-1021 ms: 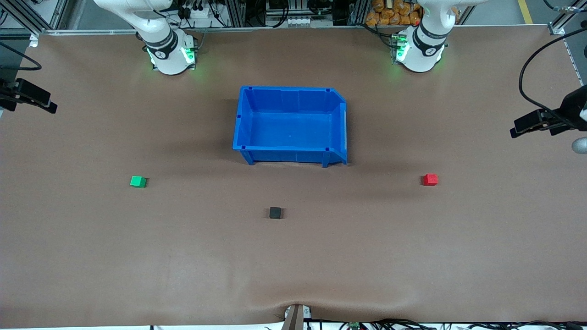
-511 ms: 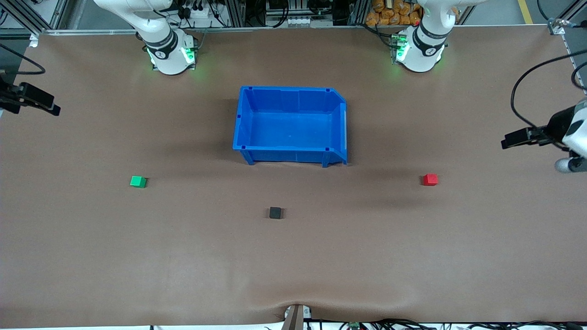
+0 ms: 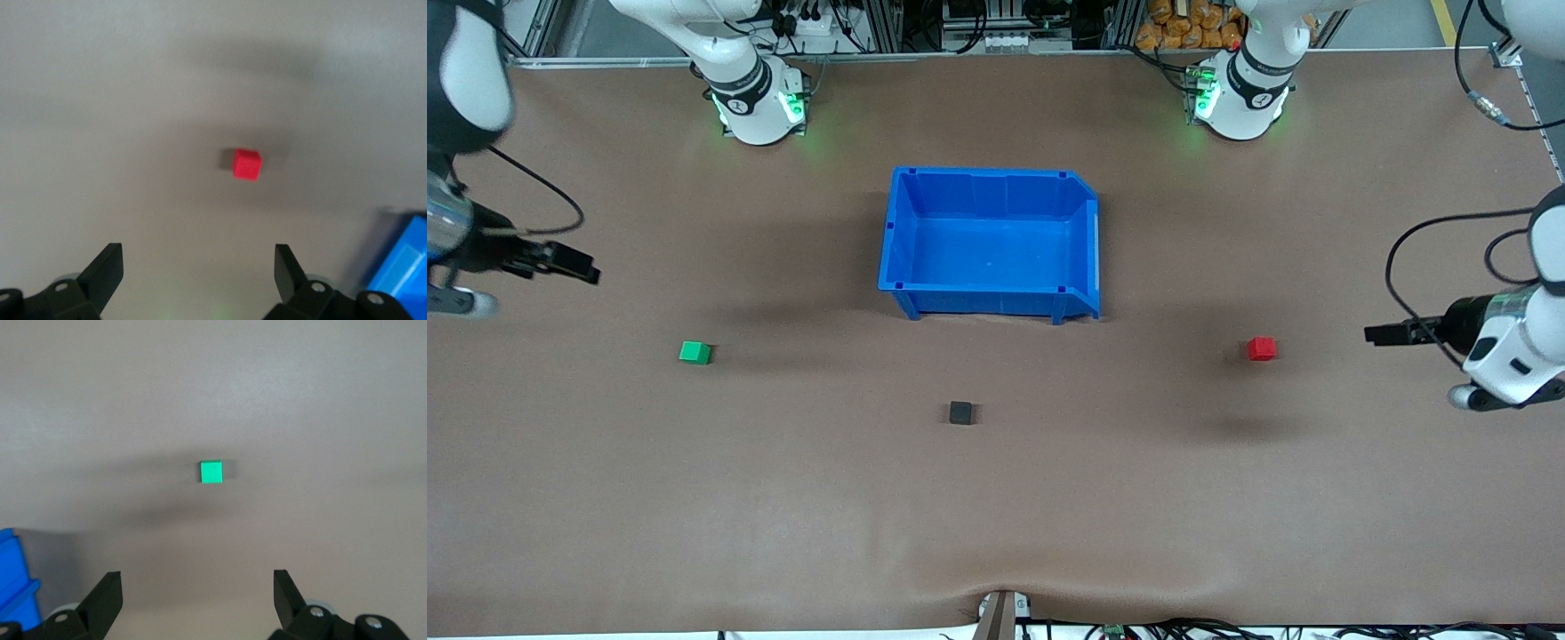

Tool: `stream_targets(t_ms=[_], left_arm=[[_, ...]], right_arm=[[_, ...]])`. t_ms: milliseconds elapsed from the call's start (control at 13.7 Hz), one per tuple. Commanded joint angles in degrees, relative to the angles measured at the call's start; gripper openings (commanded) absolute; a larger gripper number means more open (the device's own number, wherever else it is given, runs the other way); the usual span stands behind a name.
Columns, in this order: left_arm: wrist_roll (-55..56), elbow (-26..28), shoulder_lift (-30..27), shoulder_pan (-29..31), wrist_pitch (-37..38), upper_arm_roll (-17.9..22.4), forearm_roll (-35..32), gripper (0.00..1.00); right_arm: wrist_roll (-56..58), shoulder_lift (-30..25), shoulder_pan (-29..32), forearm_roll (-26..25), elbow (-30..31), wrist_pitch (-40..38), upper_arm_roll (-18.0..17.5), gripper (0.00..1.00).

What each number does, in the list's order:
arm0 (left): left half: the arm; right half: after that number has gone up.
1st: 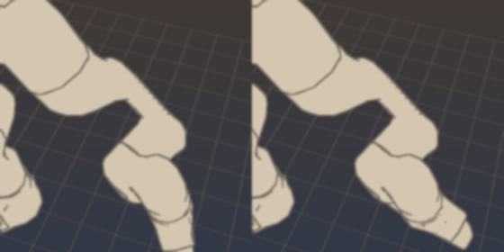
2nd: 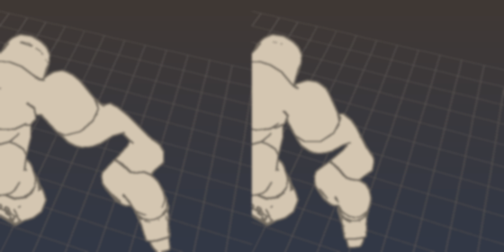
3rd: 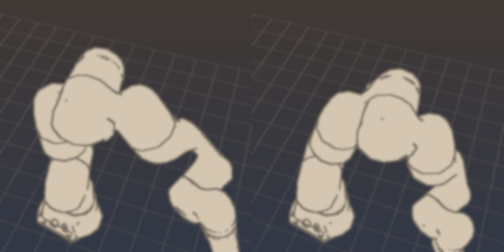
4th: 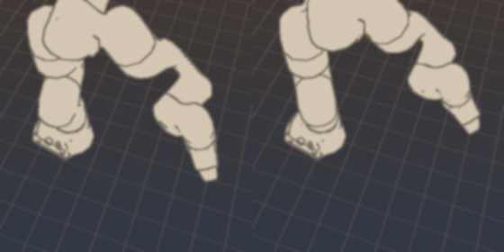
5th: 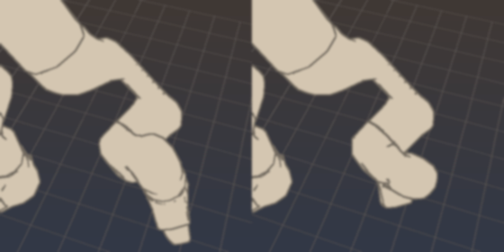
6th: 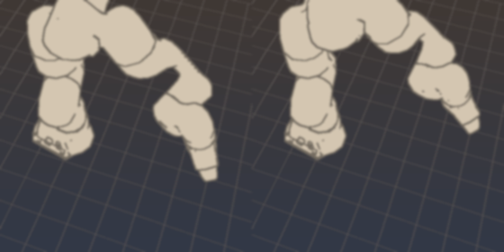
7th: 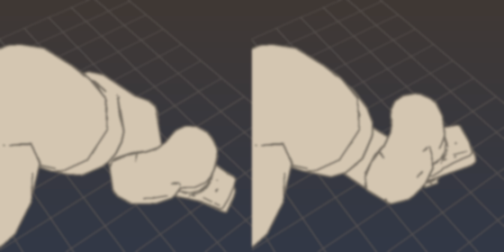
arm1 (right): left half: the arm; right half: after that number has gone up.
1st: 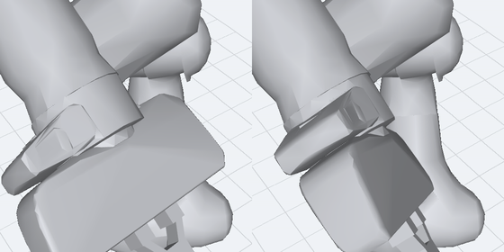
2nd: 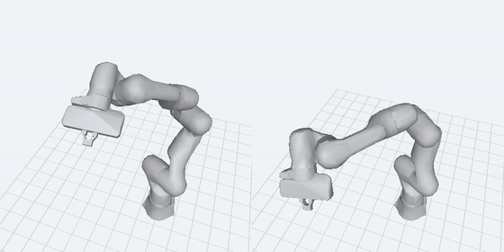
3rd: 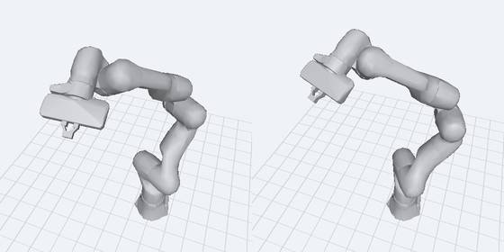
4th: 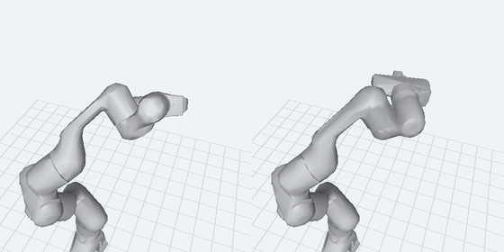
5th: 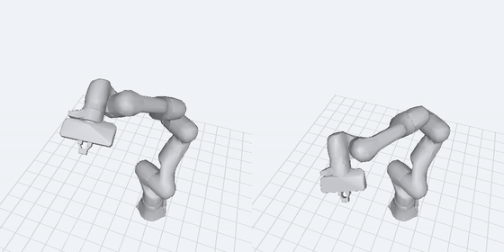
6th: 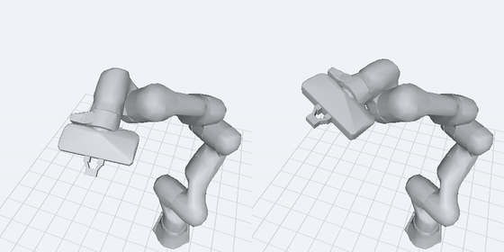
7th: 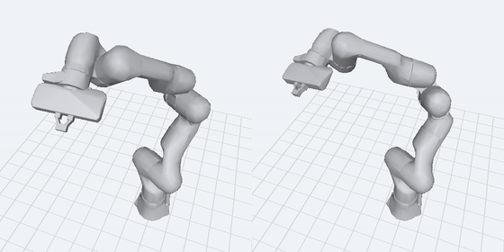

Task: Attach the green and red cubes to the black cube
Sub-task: 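Reach the right gripper to the green cube while the left gripper reaches the red cube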

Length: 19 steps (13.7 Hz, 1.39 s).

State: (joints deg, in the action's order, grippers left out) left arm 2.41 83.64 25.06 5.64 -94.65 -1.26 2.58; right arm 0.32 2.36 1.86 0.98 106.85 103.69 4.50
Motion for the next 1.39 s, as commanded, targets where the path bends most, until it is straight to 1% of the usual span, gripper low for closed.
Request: stream_targets(t_ms=[0,292,438,584,803,876,1094,1313], left_arm=[[0.93,-1.73,3.22,-1.85,-3.86,-0.14,0.32,1.0],[0.66,-1.2,7.45,-3.78,-5.55,-0.23,0.5,1.0],[1.36,-0.06,8.94,-5.1,-5.63,-0.23,0.32,1.0],[1.19,-0.06,10.08,-5.29,-6.42,-0.23,0.32,1.0],[1.54,0.29,10.62,-5.28,-8.0,-0.23,0.76,1.0],[1.72,1.34,12.01,-5.28,-9.22,-0.23,0.85,1.0],[1.89,8.44,11.06,-6.25,-16.68,-0.23,0.93,1.0],[1.89,16.0,10.97,-6.69,-26.52,-0.23,0.85,1.0]], right_arm=[[0.38,1.58,0.69,-0.01,5.64,7.03,-0.54,1.0],[0.55,10.1,0.86,-0.01,6.0,13.89,-0.54,1.0],[0.64,13.53,0.51,-0.01,5.91,14.95,-0.54,1.0],[0.73,17.05,0.69,-0.19,5.91,16.88,-0.54,1.0],[2.4,21.71,0.95,-0.19,6.0,23.03,-0.54,1.0],[2.49,22.68,0.95,-0.19,5.91,24.09,-0.54,1.0],[2.49,25.76,1.3,-0.19,5.91,27.0,-0.63,1.0],[2.58,27.26,0.95,-0.19,5.91,27.09,-0.63,1.0]])
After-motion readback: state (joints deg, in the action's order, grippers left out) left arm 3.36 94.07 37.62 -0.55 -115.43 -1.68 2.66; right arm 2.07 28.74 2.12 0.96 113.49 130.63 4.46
